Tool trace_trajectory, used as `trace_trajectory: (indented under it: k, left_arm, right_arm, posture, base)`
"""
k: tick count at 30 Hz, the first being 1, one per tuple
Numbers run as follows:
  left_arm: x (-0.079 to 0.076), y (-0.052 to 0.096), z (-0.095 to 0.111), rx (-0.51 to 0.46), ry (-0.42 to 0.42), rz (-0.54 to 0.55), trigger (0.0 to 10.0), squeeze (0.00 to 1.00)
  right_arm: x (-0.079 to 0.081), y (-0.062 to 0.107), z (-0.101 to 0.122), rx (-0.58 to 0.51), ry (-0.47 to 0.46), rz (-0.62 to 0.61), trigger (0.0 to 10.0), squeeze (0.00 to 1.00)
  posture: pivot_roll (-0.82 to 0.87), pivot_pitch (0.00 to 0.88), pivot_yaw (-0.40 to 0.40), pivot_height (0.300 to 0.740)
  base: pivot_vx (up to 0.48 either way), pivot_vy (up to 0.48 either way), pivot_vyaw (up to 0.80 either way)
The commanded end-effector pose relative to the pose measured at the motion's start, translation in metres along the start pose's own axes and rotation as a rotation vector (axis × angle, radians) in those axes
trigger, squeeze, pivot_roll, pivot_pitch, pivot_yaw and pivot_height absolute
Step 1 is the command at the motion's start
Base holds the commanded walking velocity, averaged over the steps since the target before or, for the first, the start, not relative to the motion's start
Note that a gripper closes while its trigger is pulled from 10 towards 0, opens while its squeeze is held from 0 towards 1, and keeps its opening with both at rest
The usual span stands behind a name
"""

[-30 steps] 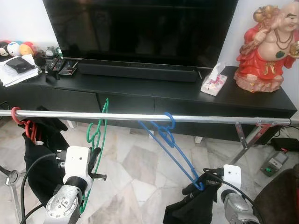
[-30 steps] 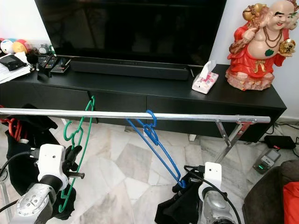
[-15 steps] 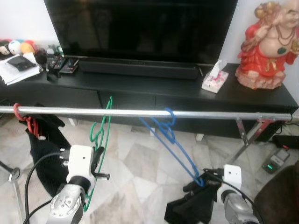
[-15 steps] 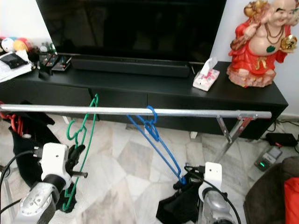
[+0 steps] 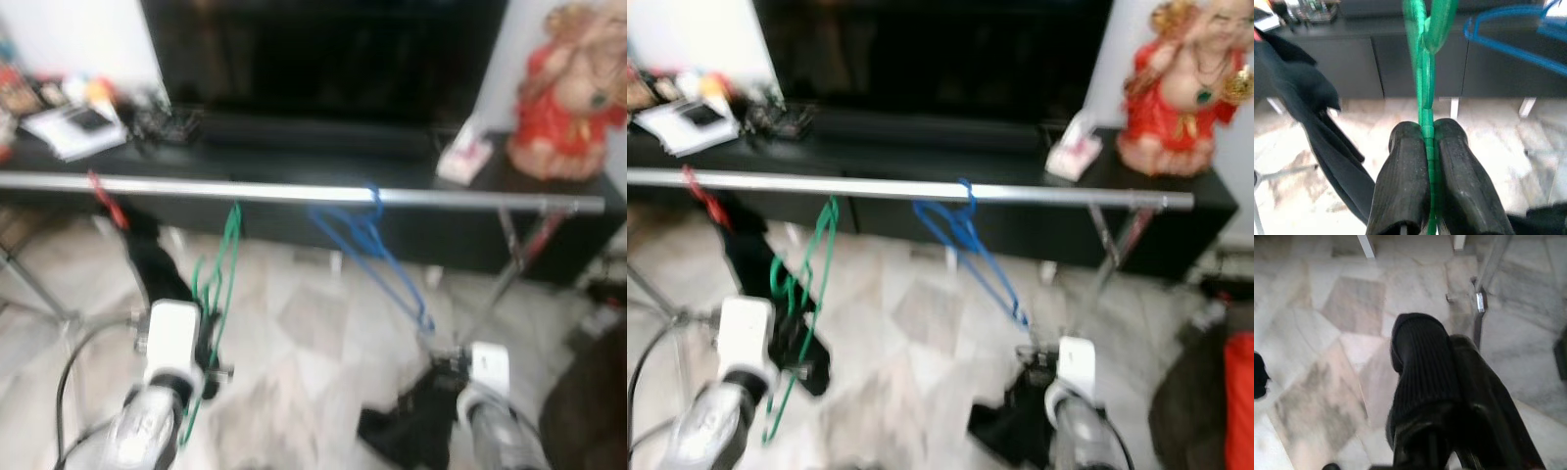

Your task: Hang hanger

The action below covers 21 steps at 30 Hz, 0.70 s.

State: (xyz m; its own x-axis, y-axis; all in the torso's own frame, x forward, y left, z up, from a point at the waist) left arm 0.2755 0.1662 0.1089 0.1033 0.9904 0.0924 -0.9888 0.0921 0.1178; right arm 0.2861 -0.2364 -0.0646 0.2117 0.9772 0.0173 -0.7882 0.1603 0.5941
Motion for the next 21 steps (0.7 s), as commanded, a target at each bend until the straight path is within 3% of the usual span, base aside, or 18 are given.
trace_trajectory:
  k: [1, 21]
  left_arm:
    - [0.0043, 0.0023, -0.0009, 0.007, -0.01, 0.013, 10.0, 0.0]
    - [0.0132, -0.0036, -0.0001, 0.015, -0.033, 0.049, 10.0, 0.0]
  right_arm:
    - [0.0032, -0.0012, 0.005, -0.015, 0.001, 0.006, 10.0, 0.0]
    - [0.0039, -0.0025, 0.0118, -0.039, -0.003, 0.001, 10.0, 0.0]
  posture:
    - [-0.01, 0.0, 0.008, 0.74]
    - [-0.01, 0.0, 0.003, 0.74]
  base:
    - [-0.307, 0.0, 0.0]
    - [-0.275, 0.0, 0.0]
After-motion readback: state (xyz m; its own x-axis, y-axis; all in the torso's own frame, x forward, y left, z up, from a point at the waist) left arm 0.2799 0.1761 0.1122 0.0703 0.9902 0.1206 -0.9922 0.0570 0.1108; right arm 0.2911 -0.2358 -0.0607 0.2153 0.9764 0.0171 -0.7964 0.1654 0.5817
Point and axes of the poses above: a point about 5 cm out from each wrist's last joint towards the gripper, its own y axis pointing back from the gripper into the wrist, its own z axis along the axis of the wrist's last joint, x = y × z, the point moved 5 cm from there along -y, pointing out of the wrist towards the gripper, and after that the axes turned 1 degree about -y, right-handed, at the moved point
